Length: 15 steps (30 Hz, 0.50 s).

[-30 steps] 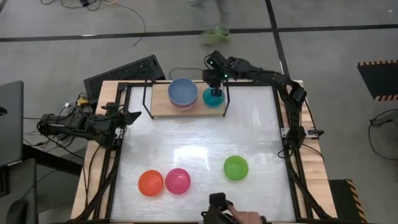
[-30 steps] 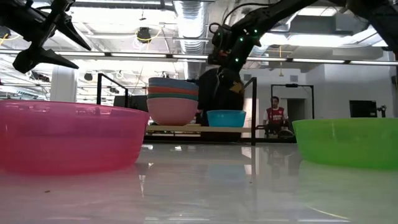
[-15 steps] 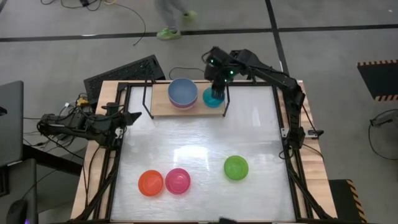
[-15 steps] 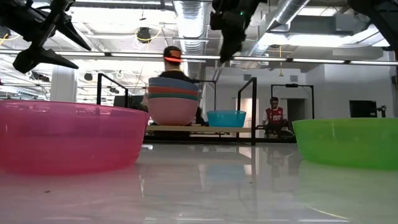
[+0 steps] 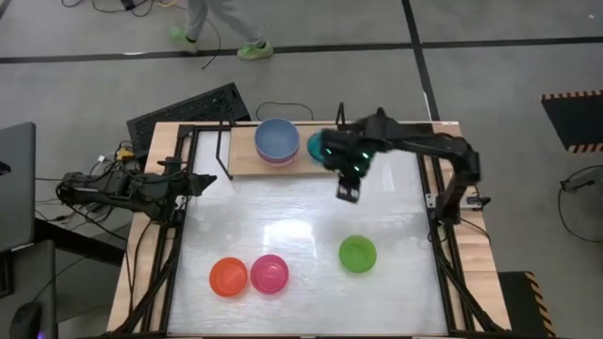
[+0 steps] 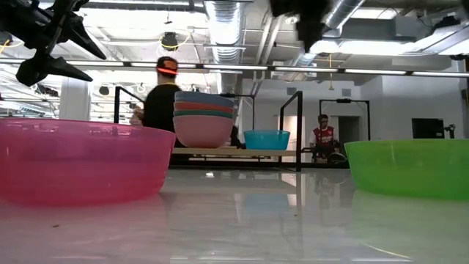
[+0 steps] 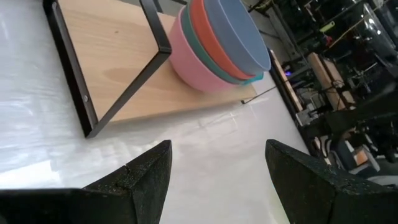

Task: Place and stack bowls onto a shelf
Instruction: Stack the green bowl on top of the light blue bowl on the shelf

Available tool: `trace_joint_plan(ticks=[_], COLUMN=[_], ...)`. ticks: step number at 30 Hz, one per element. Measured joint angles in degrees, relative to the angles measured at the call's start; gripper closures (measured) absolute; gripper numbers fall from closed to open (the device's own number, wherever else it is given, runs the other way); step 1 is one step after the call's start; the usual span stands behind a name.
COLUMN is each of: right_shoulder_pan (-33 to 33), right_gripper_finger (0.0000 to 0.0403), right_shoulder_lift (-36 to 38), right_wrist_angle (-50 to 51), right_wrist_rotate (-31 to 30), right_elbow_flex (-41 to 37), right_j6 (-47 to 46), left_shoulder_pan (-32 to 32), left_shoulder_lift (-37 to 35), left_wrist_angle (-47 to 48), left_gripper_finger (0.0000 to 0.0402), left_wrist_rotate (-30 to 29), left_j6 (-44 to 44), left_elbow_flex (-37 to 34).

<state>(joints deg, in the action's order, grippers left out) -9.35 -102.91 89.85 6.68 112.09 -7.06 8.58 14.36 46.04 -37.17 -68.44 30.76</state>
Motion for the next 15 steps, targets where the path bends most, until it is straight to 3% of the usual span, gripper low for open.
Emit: trace_joint_plan(ticks=[8,15], right_shoulder_pan=[10.9,19.4], right_gripper_finger=[0.0268,0.0249], right_shoulder_lift=[14.5,21.2], right_wrist_angle=[-6.5,-15.6], right_wrist_rotate=[-3.1,-5.7], right_elbow_flex=[-19.2,-33.7], right_j6=[-17.6,-30.4], left_shoulder_pan=[0.0,0.0], left_shoulder_lift=[0.0,0.0], left_wrist_angle=[0.0,0.0], left_gripper_finger=[0.0157,0.0157], left_wrist_rotate=[0.9,0.9], left_j6=[2.0,2.7], left_elbow_flex=[0.0,0.0])
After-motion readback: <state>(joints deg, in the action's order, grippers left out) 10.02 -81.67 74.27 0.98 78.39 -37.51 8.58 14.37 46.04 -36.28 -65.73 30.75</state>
